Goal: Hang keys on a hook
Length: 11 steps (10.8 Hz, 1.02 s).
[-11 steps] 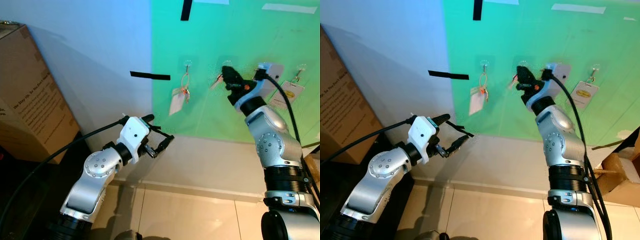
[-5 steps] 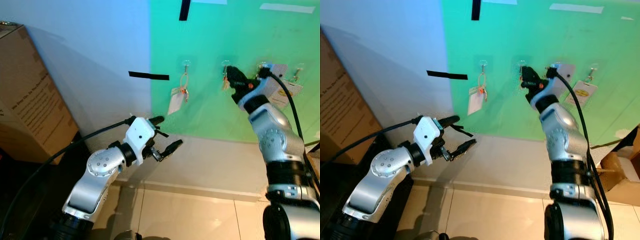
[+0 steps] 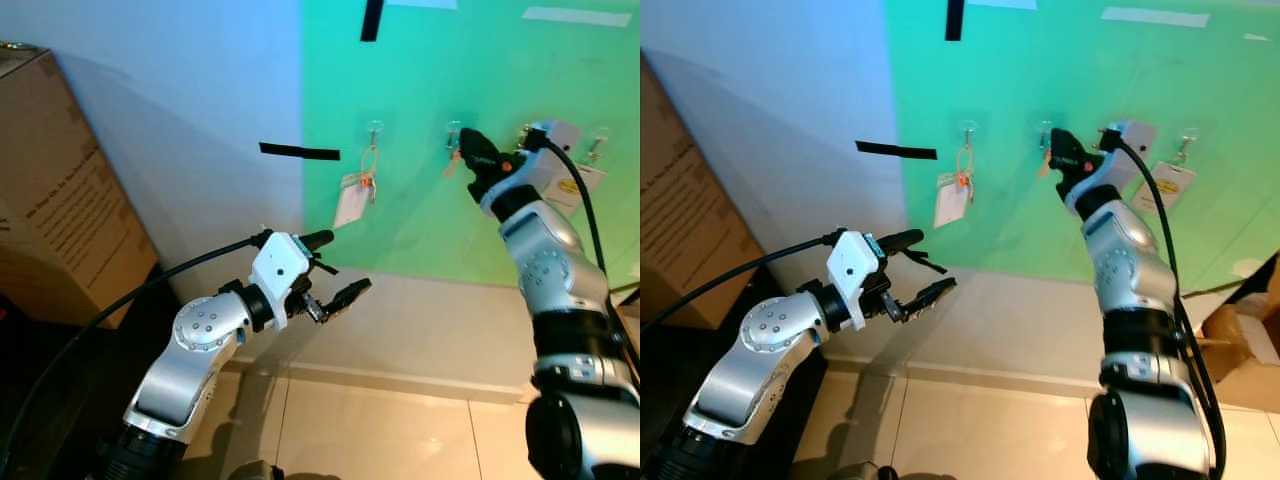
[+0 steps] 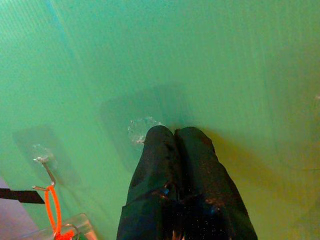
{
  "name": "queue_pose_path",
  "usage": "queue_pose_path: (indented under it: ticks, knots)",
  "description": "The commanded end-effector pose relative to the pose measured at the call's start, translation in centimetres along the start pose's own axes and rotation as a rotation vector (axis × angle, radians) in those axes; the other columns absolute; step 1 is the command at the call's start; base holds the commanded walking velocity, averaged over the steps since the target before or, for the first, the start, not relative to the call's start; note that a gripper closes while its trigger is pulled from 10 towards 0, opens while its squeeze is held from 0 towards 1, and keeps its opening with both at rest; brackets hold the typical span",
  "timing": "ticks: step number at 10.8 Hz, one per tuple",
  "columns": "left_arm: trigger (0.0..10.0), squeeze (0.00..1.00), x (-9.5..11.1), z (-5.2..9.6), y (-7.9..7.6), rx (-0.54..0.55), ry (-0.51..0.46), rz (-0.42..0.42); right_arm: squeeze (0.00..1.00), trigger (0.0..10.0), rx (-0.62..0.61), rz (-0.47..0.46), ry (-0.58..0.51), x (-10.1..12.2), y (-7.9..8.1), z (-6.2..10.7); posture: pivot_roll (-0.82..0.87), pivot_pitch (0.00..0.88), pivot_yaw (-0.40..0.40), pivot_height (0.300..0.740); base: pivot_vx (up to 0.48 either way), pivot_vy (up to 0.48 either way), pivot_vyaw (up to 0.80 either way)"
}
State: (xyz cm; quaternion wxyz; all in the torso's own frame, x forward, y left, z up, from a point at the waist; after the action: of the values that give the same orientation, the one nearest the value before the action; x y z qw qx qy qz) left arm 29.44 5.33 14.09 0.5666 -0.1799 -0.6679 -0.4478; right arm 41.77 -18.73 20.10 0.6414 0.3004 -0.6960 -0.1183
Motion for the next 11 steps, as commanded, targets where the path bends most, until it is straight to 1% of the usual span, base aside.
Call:
queue_pose_path:
  ticks: [1, 5, 9, 11]
  knots:
    - [10.0, 0.0, 0.4, -0.1, 0.2, -0.008, -0.008, -0.009, 0.0, 10.0, 0.0, -0.003, -0.026, 0.9, 0.0, -0.3, -0.1, 0.0, 0.013, 0.74, 0.0, 0.0, 0.0]
    - [10.0, 0.0, 0.4, 0.0, 0.2, -0.006, -0.007, -0.007, 0.0, 10.0, 0.05, -0.026, -0.01, 0.4, 0.9, -0.6, -0.09, 0.0, 0.006, 0.74, 0.0, 0.0, 0.0]
    - [10.0, 0.0, 0.5, 0.0, 0.3, -0.006, -0.007, -0.006, 0.0, 10.0, 0.068, -0.038, -0.005, 0.0, 1.5, -1.0, -0.09, 0.0, 0.005, 0.74, 0.0, 0.0, 0.0]
    - [10.0, 0.0, 0.5, 0.0, 0.3, -0.005, -0.006, -0.009, 0.0, 10.0, 0.026, -0.034, -0.015, -0.1, 1.1, -1.3, -0.09, 0.0, 0.003, 0.74, 0.0, 0.0, 0.0]
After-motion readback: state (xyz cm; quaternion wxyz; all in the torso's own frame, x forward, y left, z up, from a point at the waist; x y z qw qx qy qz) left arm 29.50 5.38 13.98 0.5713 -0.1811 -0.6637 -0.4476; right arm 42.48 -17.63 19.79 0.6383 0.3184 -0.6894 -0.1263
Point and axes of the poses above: a point about 5 cm out from each wrist's last joint towards the gripper, its own z axis pointing back from the gripper into the wrist, its own x axis along the axis of the wrist's last joint, y = z × x, the point moved 5 cm from there along -z, pointing out of the wrist towards the gripper, and after that the axes turned 13 degrees about -z, right-handed, at the moved point
